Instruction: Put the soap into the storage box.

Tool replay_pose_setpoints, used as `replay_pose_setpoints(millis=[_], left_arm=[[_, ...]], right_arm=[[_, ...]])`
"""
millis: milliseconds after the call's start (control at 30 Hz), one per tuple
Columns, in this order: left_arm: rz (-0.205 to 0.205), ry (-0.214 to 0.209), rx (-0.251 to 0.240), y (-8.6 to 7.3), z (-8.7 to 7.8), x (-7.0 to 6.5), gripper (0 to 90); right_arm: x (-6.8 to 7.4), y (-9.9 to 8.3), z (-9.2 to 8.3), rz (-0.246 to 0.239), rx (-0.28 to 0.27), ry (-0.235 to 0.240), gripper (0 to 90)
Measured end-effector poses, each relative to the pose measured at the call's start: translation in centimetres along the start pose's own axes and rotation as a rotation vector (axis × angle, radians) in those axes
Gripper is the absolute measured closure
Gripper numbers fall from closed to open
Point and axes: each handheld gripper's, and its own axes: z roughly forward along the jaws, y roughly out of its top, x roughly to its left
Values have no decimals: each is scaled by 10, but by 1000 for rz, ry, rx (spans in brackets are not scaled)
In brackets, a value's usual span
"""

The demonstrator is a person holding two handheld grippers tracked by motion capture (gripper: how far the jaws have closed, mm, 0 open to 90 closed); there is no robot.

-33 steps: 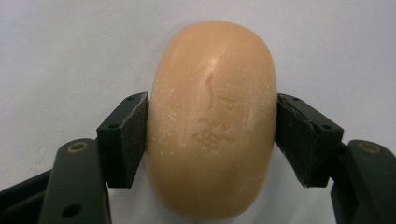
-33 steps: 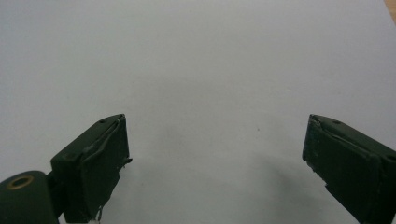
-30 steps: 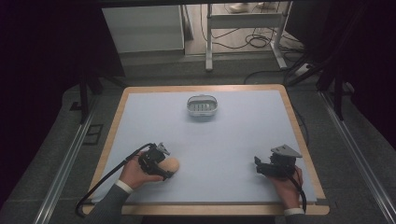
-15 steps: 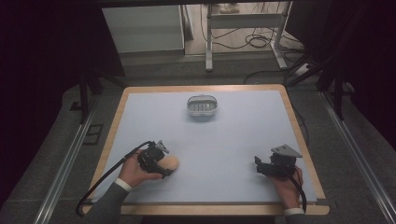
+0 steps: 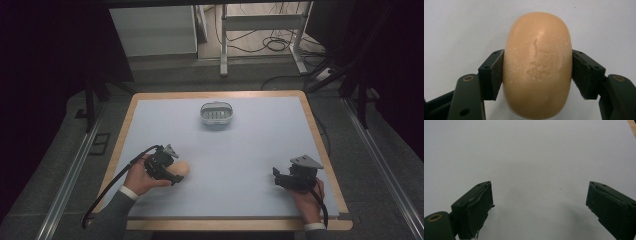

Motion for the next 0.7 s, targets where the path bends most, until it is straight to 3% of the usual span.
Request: replay_pose_setpoints(millis=[700], left_arm=[[16,8,-21,20,-10,6,323]], right_arm=[[1,0,0,-6,1,-7,70]])
